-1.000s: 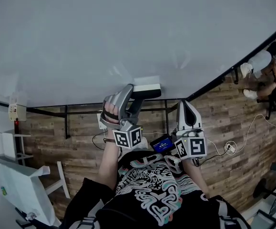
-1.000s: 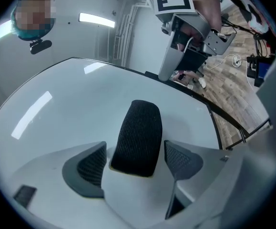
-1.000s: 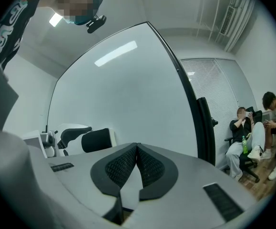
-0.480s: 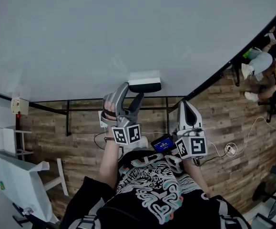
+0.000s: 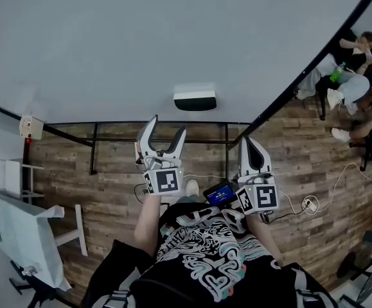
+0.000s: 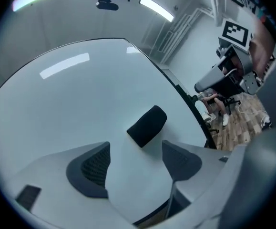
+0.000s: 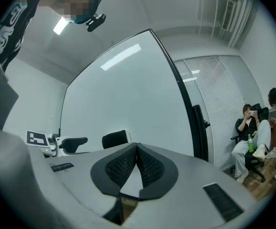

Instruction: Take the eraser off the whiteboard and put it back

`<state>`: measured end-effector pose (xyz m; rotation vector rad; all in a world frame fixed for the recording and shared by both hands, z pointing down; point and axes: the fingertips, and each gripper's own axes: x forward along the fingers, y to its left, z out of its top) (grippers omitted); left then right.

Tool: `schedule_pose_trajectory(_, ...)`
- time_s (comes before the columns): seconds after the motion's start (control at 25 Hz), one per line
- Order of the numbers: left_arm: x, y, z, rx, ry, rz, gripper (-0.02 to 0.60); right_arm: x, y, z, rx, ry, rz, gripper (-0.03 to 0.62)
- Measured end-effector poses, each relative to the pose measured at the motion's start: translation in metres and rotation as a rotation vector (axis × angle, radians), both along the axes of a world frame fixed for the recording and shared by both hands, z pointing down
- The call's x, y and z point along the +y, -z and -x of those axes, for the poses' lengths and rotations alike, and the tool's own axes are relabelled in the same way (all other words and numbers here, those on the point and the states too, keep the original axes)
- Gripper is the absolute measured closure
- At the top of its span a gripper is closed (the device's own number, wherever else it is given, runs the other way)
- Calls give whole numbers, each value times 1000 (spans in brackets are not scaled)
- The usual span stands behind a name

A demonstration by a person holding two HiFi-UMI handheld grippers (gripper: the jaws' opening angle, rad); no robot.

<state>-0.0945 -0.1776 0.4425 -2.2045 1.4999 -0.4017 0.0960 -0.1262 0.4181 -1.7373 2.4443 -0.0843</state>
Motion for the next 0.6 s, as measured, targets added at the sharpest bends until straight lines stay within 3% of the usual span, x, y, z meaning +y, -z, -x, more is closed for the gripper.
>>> schedule_pose_trajectory(0.08,13,3,2,40,8,11,243,9,3,0,-7,13,-9,583)
schedule_pose_trajectory(0.24,43,5,3,157,21,69,338,32,6,-2,-26,39,-22,583)
schedule_pose_trajectory(0.4,74,12,8,303,45,112,572,56,7,-10,-48,60,-23,583)
schedule_pose_trajectory(0.6,105,6,-6,431,-36,202,572,78,4,-16,-61,79,-15,585)
